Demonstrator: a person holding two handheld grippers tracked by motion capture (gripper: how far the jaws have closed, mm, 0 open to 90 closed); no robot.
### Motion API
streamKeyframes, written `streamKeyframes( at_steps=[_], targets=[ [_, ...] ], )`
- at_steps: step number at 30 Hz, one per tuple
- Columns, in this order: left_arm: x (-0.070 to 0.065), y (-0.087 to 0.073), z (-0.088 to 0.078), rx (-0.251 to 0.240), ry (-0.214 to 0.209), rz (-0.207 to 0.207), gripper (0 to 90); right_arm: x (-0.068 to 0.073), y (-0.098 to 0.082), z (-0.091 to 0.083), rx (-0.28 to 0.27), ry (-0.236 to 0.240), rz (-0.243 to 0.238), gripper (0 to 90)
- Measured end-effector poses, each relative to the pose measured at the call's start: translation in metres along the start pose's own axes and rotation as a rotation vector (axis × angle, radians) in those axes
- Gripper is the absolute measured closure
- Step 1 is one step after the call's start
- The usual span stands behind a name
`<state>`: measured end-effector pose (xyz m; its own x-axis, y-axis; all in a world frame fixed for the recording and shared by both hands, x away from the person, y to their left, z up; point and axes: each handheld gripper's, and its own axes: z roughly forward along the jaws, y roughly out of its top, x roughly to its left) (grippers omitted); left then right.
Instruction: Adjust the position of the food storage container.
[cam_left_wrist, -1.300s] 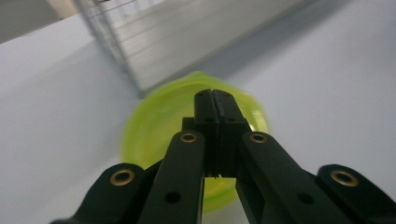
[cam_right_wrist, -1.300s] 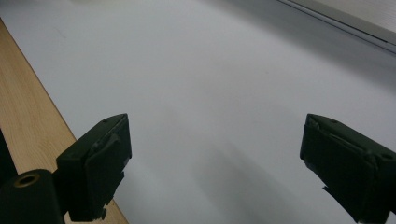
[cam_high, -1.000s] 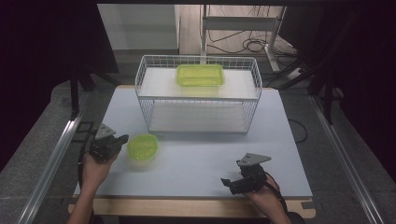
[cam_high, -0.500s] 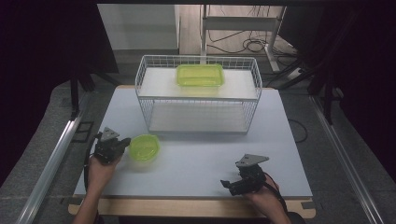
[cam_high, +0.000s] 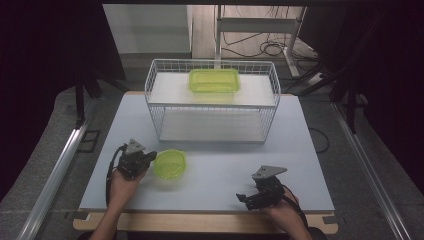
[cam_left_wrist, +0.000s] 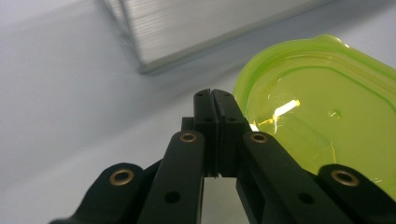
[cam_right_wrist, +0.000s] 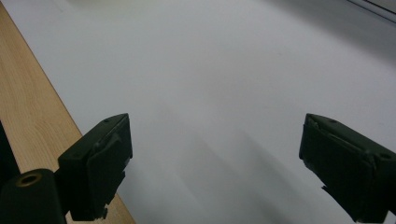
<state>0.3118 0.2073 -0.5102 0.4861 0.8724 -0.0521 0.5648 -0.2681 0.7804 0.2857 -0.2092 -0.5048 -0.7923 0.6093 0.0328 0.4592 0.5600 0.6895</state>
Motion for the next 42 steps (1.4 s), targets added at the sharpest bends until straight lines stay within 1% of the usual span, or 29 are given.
streamKeyframes(
  at_steps=[2, 6, 9, 11, 14, 15, 18, 19, 21, 24, 28, 32, 34, 35, 38, 39, 41, 42],
  targets=[
    [-0.008, 0.002, 0.002, 0.004, -0.016, 0.01, 89.5, 0.0, 0.0, 0.0, 0.002, 0.0, -0.002, 10.0],
    [-0.028, 0.005, 0.007, 0.001, -0.068, 0.031, 89.5, 0.0, 0.0, 0.0, 0.004, 0.002, -0.003, 10.0],
    [-0.036, 0.007, 0.009, 0.003, -0.094, 0.04, 89.4, -0.001, -0.001, 0.0, 0.007, 0.002, -0.003, 10.0],
    [-0.036, 0.007, 0.009, 0.005, -0.093, 0.043, 88.3, -0.001, -0.001, 0.0, 0.009, 0.001, -0.003, 10.0],
    [-0.027, 0.002, 0.009, 0.02, -0.091, 0.017, 87.3, -0.002, -0.001, -0.001, 0.004, -0.002, -0.003, 10.1],
    [-0.024, 0.0, 0.007, 0.036, -0.097, 0.014, 88.0, -0.002, -0.001, -0.002, 0.003, -0.002, 0.0, 10.1],
    [-0.021, -0.007, 0.002, 0.059, -0.098, 0.028, 89.2, -0.003, -0.002, -0.002, 0.002, -0.003, 0.002, 10.1],
    [-0.021, -0.009, 0.0, 0.057, -0.105, 0.019, 89.2, -0.004, -0.002, -0.002, 0.002, -0.004, 0.003, 10.1],
    [-0.02, -0.009, -0.001, 0.048, -0.124, 0.021, 89.0, -0.004, -0.002, -0.002, 0.004, -0.001, 0.003, 10.1],
    [-0.023, -0.006, 0.003, 0.042, -0.13, 0.031, 88.6, -0.002, -0.001, -0.001, 0.008, -0.001, -0.001, 10.1],
    [-0.033, -0.001, 0.009, 0.055, -0.134, 0.067, 88.1, -0.002, -0.002, 0.0, 0.012, 0.003, 0.0, 10.2],
    [-0.036, -0.003, 0.01, 0.072, -0.138, 0.075, 87.3, -0.002, -0.002, 0.0, 0.013, 0.003, 0.001, 10.2],
    [-0.036, -0.005, 0.009, 0.082, -0.148, 0.07, 87.2, -0.003, -0.002, -0.001, 0.013, 0.003, 0.002, 10.2],
    [-0.038, -0.008, 0.009, 0.091, -0.156, 0.061, 87.0, -0.003, -0.002, -0.001, 0.013, 0.003, 0.002, 10.2],
    [-0.04, -0.015, 0.01, 0.128, -0.169, 0.063, 86.2, -0.003, -0.002, -0.001, 0.014, 0.001, -0.001, 10.2],
    [-0.041, -0.02, 0.009, 0.144, -0.177, 0.058, 86.2, -0.003, -0.002, -0.001, 0.014, 0.001, -0.002, 10.2],
    [-0.045, -0.028, 0.005, 0.154, -0.194, 0.044, 86.0, -0.003, -0.002, -0.001, 0.013, -0.001, -0.001, 10.3],
    [-0.047, -0.03, 0.004, 0.158, -0.198, 0.044, 86.0, -0.003, -0.002, -0.001, 0.013, 0.001, -0.001, 10.3]
  ],
)
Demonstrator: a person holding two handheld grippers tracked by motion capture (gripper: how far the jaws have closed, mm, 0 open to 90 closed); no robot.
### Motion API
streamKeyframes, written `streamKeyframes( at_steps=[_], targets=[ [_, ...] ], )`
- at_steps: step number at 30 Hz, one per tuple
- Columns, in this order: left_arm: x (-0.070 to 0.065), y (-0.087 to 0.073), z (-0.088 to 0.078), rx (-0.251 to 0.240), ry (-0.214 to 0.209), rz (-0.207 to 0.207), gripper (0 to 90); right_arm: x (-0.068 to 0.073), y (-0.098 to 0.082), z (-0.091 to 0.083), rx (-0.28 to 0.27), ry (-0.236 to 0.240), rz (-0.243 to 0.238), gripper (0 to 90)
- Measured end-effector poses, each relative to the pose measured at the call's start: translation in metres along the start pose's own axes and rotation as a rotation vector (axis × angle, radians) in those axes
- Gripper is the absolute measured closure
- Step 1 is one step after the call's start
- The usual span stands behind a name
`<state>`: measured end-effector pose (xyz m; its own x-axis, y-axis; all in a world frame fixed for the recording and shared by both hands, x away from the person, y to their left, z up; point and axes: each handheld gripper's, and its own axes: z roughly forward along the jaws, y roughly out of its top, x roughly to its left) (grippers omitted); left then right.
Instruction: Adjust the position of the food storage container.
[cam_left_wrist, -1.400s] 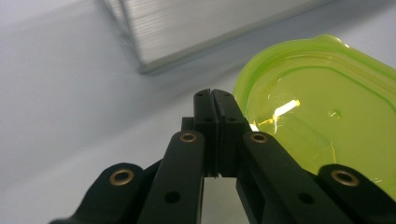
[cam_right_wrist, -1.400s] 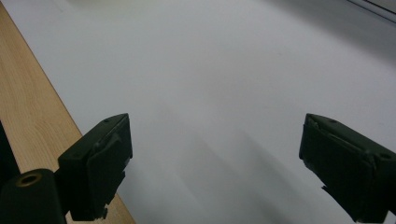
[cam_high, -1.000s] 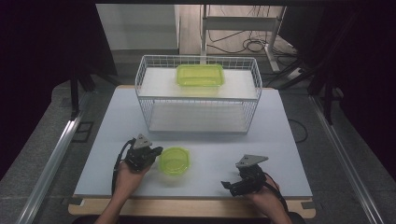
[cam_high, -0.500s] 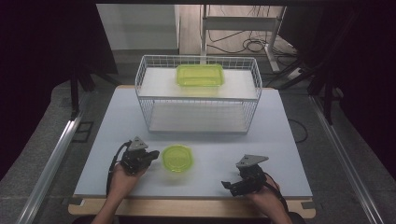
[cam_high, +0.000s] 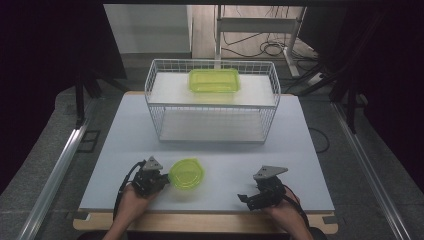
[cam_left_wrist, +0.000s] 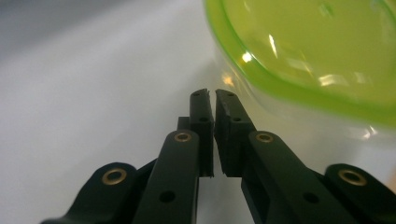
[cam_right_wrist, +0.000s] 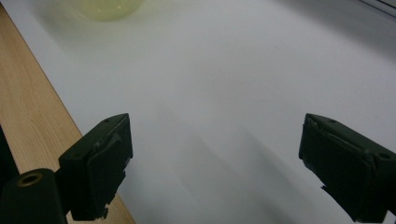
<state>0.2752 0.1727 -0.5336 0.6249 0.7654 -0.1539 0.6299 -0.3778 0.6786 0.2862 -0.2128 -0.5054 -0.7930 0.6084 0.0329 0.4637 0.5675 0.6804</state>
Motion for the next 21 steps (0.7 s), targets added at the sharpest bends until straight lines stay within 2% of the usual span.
streamKeyframes(
  at_steps=[1, 4, 7, 17, 21],
  targets=[
    [-0.003, -0.002, -0.001, 0.002, -0.002, -0.008, 85.9, 0.0, 0.0, 0.0, -0.001, 0.002, 0.001, 10.4],
    [-0.009, -0.002, -0.001, 0.004, 0.007, 0.006, 85.9, 0.0, 0.0, 0.001, 0.003, 0.001, -0.001, 10.4],
    [-0.01, 0.002, 0.003, -0.002, -0.014, -0.009, 85.9, 0.002, 0.0, 0.001, 0.003, 0.002, -0.01, 10.5],
    [-0.024, 0.018, 0.02, 0.011, -0.029, 0.045, 85.4, 0.001, 0.0, 0.003, 0.009, 0.008, -0.011, 10.7],
    [-0.028, 0.023, 0.025, 0.007, -0.031, 0.054, 85.2, 0.0, 0.0, 0.004, 0.013, 0.01, -0.008, 10.8]
  ],
)
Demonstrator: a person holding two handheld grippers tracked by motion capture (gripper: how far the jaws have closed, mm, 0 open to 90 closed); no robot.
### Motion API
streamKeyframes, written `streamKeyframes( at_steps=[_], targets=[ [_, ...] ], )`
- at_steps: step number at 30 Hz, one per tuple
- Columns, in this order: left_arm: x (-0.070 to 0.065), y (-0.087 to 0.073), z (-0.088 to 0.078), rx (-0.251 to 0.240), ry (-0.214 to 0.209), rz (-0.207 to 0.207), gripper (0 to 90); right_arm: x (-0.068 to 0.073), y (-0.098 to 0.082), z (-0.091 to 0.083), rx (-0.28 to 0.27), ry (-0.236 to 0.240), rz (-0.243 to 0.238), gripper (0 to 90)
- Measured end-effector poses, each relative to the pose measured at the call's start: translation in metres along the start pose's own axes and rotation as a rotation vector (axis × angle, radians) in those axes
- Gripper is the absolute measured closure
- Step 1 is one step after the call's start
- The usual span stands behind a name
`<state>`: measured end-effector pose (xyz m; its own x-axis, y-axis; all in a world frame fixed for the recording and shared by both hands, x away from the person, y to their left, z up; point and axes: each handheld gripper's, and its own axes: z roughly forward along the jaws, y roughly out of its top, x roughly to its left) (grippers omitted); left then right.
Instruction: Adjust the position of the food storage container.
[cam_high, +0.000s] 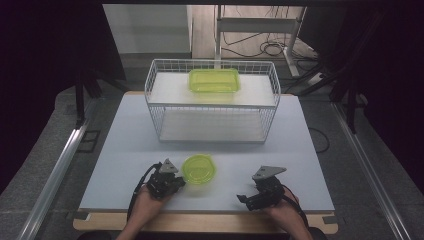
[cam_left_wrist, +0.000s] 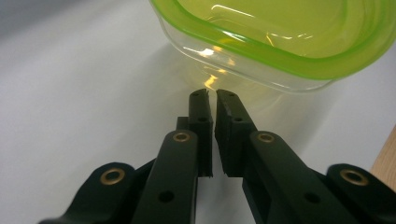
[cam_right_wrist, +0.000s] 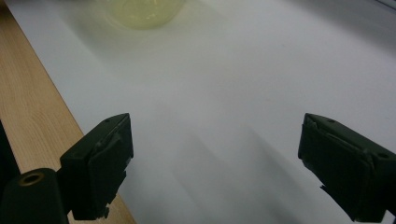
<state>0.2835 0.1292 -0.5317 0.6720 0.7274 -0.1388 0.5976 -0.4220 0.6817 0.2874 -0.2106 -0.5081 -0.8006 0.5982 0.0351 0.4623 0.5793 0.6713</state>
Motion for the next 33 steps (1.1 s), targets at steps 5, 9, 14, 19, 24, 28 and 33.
streamKeyframes(
  at_steps=[5, 9, 14, 19, 24, 28, 33],
  targets=[
    [-0.005, 0.008, 0.007, -0.023, 0.011, 0.013, 85.0, 0.001, 0.0, 0.001, 0.006, 0.003, -0.003, 10.8],
    [-0.004, 0.006, 0.006, -0.008, 0.017, 0.024, 83.9, 0.0, 0.0, 0.001, 0.006, 0.004, -0.007, 10.8],
    [-0.001, 0.002, -0.008, -0.032, 0.016, 0.019, 76.6, -0.001, -0.001, -0.001, 0.001, 0.001, -0.005, 10.8],
    [-0.001, -0.004, -0.033, -0.079, 0.009, 0.042, 55.1, -0.002, -0.001, -0.003, -0.011, -0.007, 0.0, 10.8],
    [-0.005, -0.012, -0.049, -0.113, 0.017, 0.021, 38.9, -0.001, 0.0, -0.003, -0.017, -0.012, -0.007, 10.8],
    [-0.012, -0.019, -0.056, -0.117, 0.036, 0.017, 26.1, -0.002, 0.001, -0.003, -0.015, -0.011, -0.008, 10.7],
    [-0.02, -0.029, -0.06, -0.098, 0.067, 0.05, 12.1, -0.001, 0.0, -0.004, -0.028, -0.009, -0.006, 10.7]
  ],
)
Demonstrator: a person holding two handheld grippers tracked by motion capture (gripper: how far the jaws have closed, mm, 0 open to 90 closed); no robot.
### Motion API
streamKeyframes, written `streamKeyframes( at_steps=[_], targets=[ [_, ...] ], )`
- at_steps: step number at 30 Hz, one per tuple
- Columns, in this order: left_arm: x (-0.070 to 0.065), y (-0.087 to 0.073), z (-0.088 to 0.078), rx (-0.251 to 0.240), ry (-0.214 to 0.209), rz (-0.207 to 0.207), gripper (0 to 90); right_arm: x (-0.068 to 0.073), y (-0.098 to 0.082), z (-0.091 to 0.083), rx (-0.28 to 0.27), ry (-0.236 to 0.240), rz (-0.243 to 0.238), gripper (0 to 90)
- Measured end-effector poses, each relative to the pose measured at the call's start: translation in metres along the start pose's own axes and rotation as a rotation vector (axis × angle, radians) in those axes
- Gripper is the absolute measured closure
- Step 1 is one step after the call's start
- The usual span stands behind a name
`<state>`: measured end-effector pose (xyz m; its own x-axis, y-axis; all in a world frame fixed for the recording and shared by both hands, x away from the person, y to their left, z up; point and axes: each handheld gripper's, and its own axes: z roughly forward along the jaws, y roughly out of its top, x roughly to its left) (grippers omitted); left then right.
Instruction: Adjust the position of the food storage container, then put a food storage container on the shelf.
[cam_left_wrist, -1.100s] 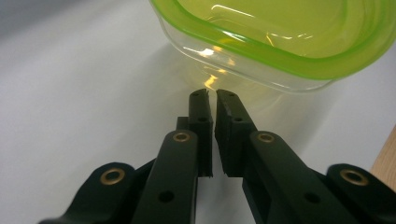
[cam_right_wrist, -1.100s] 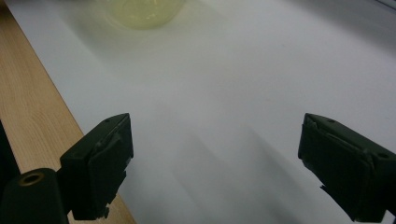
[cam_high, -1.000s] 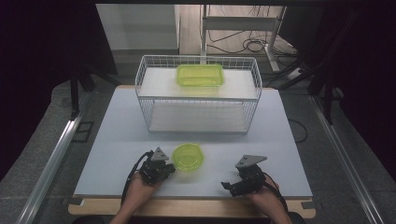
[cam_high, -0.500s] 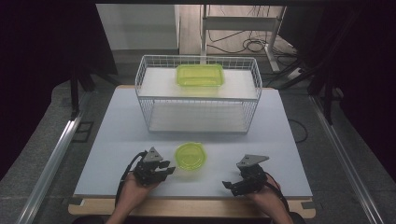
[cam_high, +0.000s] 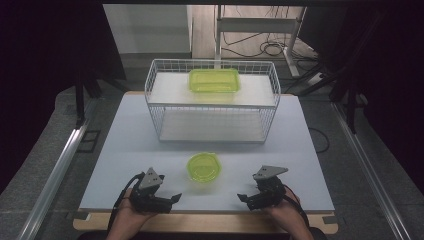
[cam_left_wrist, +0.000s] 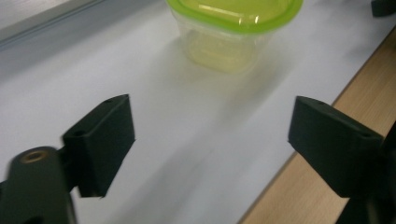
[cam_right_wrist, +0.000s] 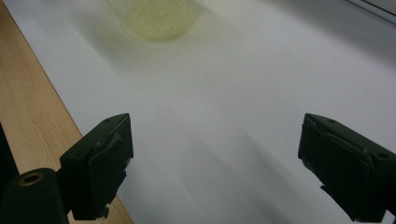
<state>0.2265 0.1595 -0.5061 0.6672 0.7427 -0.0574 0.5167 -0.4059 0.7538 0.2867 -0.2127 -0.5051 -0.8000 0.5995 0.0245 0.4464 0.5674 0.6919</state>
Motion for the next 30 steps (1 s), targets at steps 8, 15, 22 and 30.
streamKeyframes(
  at_steps=[8, 15, 22, 30],
  targets=[
    [0.002, -0.009, 0.001, -0.001, 0.016, 0.032, 4.8, 0.001, -0.001, 0.001, -0.014, 0.005, 0.0, 10.7],
    [0.008, -0.019, 0.004, -0.019, 0.033, 0.056, 2.1, 0.001, -0.002, 0.003, -0.016, 0.009, -0.001, 10.6],
    [0.009, -0.02, 0.004, -0.029, 0.048, 0.06, 2.2, -0.004, -0.002, 0.004, -0.03, 0.01, 0.058, 6.1],
    [0.01, -0.021, 0.005, -0.018, 0.057, 0.065, 2.2, -0.01, 0.01, 0.004, -0.054, 0.068, 0.114, 15.9]
  ],
)
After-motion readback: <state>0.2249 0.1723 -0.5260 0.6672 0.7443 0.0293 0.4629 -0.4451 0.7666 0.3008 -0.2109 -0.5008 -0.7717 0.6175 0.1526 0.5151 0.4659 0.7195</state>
